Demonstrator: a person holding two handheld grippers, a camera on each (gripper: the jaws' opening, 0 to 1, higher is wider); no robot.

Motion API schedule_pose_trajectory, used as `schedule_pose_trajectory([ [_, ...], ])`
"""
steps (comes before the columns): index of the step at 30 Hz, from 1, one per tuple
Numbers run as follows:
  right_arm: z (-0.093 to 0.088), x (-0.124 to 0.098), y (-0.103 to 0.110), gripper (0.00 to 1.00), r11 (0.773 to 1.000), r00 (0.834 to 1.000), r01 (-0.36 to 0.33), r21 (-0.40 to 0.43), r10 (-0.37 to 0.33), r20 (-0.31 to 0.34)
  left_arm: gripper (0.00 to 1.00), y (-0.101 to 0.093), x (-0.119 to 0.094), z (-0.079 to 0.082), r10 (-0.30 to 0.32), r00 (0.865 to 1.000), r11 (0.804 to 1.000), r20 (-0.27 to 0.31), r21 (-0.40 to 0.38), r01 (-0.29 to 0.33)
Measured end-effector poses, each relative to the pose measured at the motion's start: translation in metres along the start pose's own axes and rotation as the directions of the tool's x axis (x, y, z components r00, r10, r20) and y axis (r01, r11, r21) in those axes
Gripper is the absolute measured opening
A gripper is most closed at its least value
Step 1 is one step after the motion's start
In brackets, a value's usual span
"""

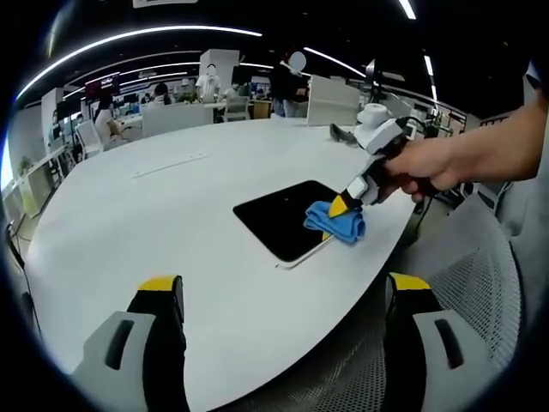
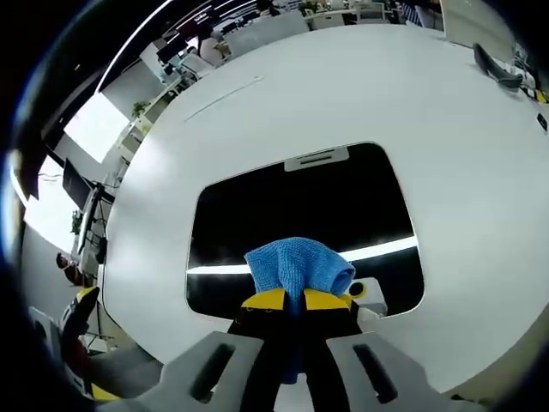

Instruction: Wipe the mirror surface with the cleaning cloth until all visible marks leave the cleaned area.

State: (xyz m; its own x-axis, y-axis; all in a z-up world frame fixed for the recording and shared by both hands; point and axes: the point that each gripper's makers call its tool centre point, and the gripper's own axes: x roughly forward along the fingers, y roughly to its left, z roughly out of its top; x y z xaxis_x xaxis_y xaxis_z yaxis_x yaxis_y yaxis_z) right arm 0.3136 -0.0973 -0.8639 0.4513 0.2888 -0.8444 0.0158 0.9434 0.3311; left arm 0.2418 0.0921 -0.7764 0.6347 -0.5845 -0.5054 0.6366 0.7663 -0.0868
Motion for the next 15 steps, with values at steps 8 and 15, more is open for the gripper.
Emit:
schedule_pose_trajectory([
  [8, -0.003, 0.003, 0.014, 0.0, 1.0, 1.0, -0.013, 0.005, 0.013, -0.002, 0.97, 0.001, 0.0, -0.001, 0.002, 1.0, 1.0, -0.005, -0.001, -0.002],
  [15, -0.005, 0.009, 0.031, 0.0, 1.0, 1.0, -0.025, -0.02, 0.024, -0.016, 0.96, 0.001, 0.0, -0.002, 0.004, 1.0, 1.0, -0.006, -0.001, -0.004],
])
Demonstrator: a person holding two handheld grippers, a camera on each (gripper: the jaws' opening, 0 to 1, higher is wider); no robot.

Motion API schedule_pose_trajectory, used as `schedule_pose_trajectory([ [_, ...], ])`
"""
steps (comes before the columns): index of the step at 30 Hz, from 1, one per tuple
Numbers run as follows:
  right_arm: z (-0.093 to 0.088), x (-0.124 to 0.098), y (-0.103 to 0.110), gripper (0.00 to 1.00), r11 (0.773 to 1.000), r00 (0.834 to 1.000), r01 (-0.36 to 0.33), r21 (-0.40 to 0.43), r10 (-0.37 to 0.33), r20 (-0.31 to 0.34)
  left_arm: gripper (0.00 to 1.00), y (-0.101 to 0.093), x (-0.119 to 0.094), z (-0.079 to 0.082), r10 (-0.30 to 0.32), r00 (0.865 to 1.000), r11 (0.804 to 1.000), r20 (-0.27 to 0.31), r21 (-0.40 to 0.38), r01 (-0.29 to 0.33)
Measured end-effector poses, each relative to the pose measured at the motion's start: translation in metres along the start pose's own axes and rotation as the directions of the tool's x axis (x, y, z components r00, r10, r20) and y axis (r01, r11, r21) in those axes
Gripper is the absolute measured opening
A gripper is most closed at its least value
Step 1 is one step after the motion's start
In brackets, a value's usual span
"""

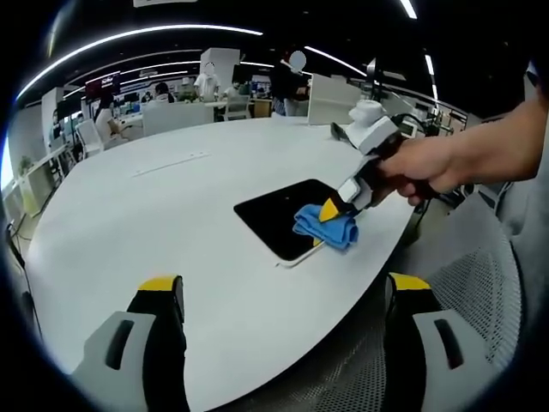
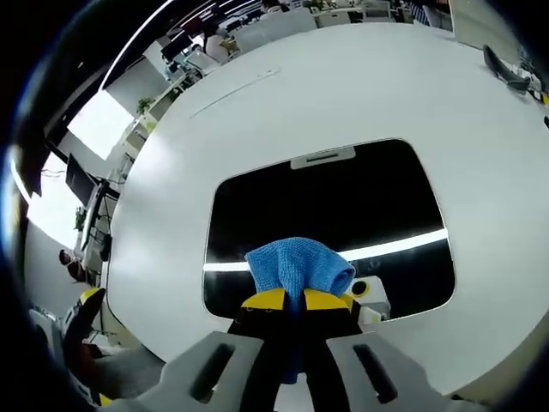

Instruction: Wipe the mirror surface with the cleaning cloth until all visible marks leave the cleaned area.

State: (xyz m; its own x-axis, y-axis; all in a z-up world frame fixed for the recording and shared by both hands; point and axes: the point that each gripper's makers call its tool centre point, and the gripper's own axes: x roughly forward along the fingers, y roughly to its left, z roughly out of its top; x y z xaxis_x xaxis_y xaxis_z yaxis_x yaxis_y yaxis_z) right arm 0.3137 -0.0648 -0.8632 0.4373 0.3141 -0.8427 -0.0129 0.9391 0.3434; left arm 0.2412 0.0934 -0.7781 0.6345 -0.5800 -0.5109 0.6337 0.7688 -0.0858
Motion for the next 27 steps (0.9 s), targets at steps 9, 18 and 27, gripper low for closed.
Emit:
schedule_pose_trajectory([
  [9, -0.002, 0.007, 0.02, 0.0, 1.0, 1.0, -0.015, -0.014, 0.015, -0.01, 0.97, 0.001, 0.0, 0.0, 0.002, 1.0, 1.0, 0.0, -0.001, -0.002],
  [18, -0.004, 0.014, 0.041, 0.0, 0.999, 0.999, -0.037, -0.036, 0.036, -0.02, 0.99, 0.001, 0.001, 0.001, -0.003, 1.0, 1.0, 0.004, -0.012, 0.003],
  [27, -0.004, 0.019, 0.052, 0.0, 0.998, 0.999, -0.048, -0.044, 0.047, -0.022, 0.99, 0.003, 0.001, 0.0, 0.001, 1.0, 1.0, -0.001, -0.012, -0.001],
])
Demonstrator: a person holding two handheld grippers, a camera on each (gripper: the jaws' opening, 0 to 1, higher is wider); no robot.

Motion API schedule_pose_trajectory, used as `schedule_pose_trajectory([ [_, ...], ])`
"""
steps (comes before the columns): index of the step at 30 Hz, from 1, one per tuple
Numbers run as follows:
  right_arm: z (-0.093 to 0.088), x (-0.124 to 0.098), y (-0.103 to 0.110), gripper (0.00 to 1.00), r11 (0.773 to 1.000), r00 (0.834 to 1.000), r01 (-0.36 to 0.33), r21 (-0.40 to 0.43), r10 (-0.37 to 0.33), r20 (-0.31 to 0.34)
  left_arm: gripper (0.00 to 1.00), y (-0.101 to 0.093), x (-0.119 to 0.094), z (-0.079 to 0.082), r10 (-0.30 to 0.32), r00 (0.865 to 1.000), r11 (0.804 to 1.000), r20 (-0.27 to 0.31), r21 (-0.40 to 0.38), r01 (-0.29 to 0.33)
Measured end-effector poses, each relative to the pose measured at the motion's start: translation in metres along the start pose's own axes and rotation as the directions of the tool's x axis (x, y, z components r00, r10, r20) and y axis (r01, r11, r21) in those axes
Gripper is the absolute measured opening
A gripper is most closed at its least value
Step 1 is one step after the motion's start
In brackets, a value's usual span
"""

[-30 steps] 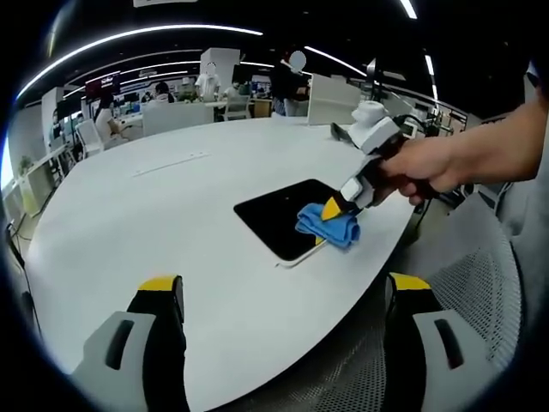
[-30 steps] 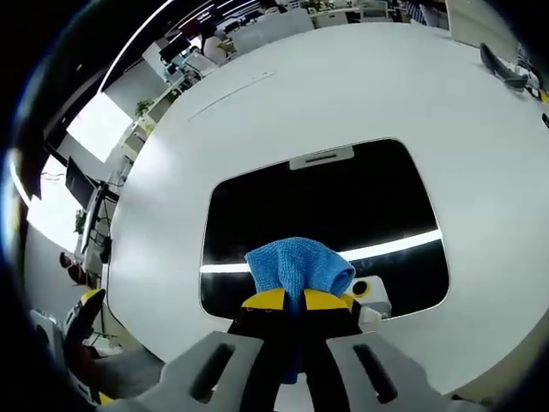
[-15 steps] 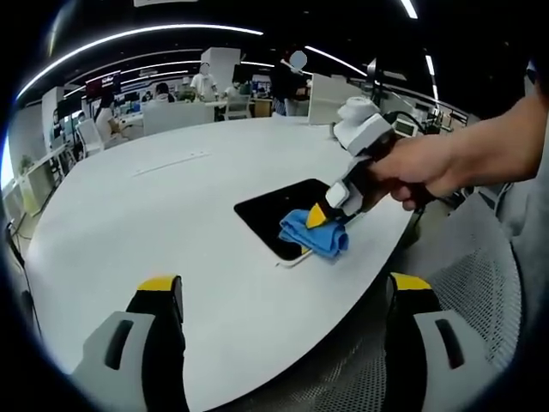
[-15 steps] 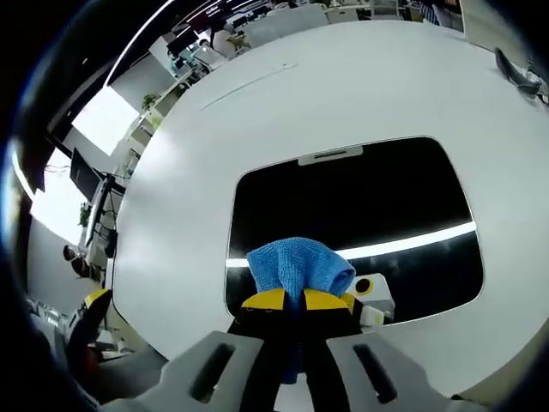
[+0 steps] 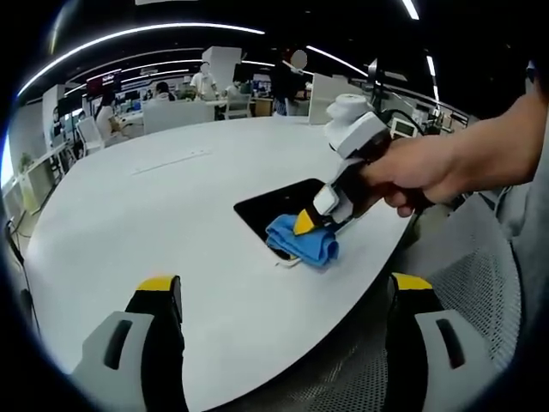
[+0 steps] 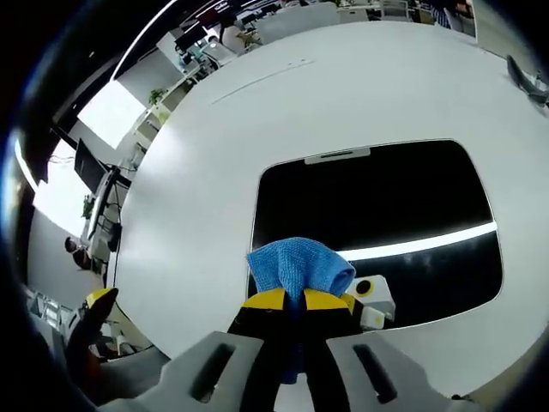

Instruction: Wipe the mirror surface with the cleaning cloth until all visible marks leave the cleaned area.

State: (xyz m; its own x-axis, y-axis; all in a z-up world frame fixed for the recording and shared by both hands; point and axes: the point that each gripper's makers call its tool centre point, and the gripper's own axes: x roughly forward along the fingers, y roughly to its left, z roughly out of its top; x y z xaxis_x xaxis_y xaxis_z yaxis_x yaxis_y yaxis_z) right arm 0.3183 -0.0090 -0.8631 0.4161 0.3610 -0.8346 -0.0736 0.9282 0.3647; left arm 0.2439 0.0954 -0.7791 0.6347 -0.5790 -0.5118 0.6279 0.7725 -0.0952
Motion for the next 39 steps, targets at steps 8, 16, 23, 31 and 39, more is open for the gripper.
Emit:
schedule_pose_trajectory([
  [8, 0.0, 0.002, 0.007, 0.0, 1.0, 1.0, -0.013, 0.01, 0.013, 0.0, 0.99, 0.0, 0.001, 0.0, 0.002, 1.0, 1.0, -0.005, -0.001, -0.002],
  [16, 0.002, 0.005, 0.01, 0.01, 1.0, 1.0, -0.01, -0.023, 0.01, -0.002, 0.99, 0.002, 0.002, 0.0, 0.01, 1.0, 1.0, -0.004, -0.001, -0.01],
  [23, 0.0, 0.006, 0.013, 0.01, 0.994, 1.0, 0.01, -0.107, -0.012, -0.018, 0.98, 0.004, 0.003, 0.0, 0.014, 1.0, 1.0, -0.007, -0.001, -0.014],
  [31, 0.001, 0.007, 0.013, 0.0, 0.999, 1.0, 0.019, -0.045, -0.019, -0.005, 0.98, 0.004, 0.004, -0.001, 0.021, 1.0, 1.0, -0.007, -0.004, -0.021],
  [39, 0.0, 0.007, 0.013, 0.0, 0.999, 1.0, 0.013, -0.047, -0.013, -0.002, 0.98, 0.002, 0.005, -0.002, 0.022, 1.0, 1.0, -0.012, -0.004, -0.022],
])
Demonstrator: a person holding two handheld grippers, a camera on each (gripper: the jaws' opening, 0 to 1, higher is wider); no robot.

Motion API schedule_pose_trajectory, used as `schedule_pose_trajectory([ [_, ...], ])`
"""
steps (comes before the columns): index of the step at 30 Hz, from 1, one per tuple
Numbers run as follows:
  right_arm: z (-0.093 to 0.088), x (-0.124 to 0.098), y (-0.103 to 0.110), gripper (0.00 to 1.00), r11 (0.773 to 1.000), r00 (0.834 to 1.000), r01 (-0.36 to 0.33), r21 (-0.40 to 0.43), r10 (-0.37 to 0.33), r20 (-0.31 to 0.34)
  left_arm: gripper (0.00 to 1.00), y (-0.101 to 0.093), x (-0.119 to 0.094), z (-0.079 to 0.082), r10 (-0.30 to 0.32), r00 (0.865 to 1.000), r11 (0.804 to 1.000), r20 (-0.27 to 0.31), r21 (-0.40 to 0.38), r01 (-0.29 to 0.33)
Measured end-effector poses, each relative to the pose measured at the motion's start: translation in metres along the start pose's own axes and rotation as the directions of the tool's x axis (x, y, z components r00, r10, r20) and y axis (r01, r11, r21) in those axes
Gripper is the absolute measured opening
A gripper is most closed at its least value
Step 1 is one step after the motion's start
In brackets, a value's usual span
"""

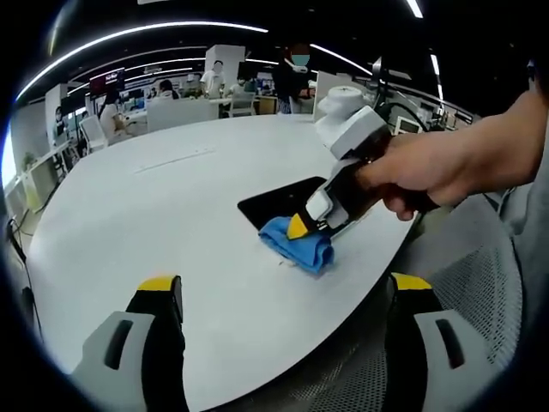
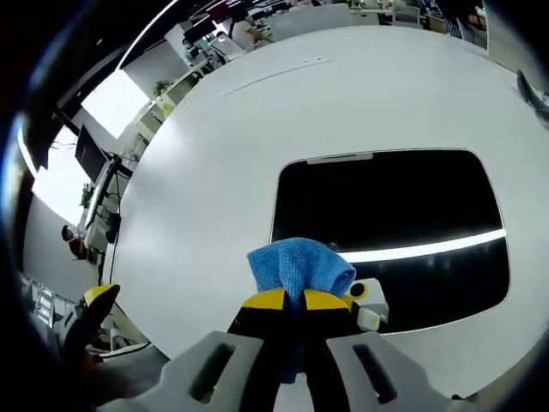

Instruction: Wipe the mirror surface with the cleaning cloth until all visible marks leave the cleaned area.

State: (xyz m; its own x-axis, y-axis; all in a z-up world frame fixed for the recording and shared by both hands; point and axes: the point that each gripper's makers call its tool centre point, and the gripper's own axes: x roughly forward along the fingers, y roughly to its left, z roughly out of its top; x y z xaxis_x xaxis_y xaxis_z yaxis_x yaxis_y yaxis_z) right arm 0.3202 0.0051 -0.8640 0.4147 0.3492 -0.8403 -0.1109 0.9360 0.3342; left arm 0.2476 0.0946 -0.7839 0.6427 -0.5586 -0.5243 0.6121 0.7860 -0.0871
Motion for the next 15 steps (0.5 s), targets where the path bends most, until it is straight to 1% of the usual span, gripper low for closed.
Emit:
schedule_pose_trajectory([
  [6, 0.006, 0.0, 0.0, 0.0, 1.0, 1.0, 0.001, -0.017, -0.001, 0.011, 0.98, -0.001, 0.0, -0.001, 0.0, 1.0, 1.0, -0.001, 0.003, 0.0],
  [15, 0.014, 0.007, -0.002, 0.0, 0.999, 1.0, 0.012, -0.034, -0.012, 0.008, 0.98, -0.001, 0.0, 0.0, 0.0, 1.0, 1.0, 0.002, -0.001, 0.0],
])
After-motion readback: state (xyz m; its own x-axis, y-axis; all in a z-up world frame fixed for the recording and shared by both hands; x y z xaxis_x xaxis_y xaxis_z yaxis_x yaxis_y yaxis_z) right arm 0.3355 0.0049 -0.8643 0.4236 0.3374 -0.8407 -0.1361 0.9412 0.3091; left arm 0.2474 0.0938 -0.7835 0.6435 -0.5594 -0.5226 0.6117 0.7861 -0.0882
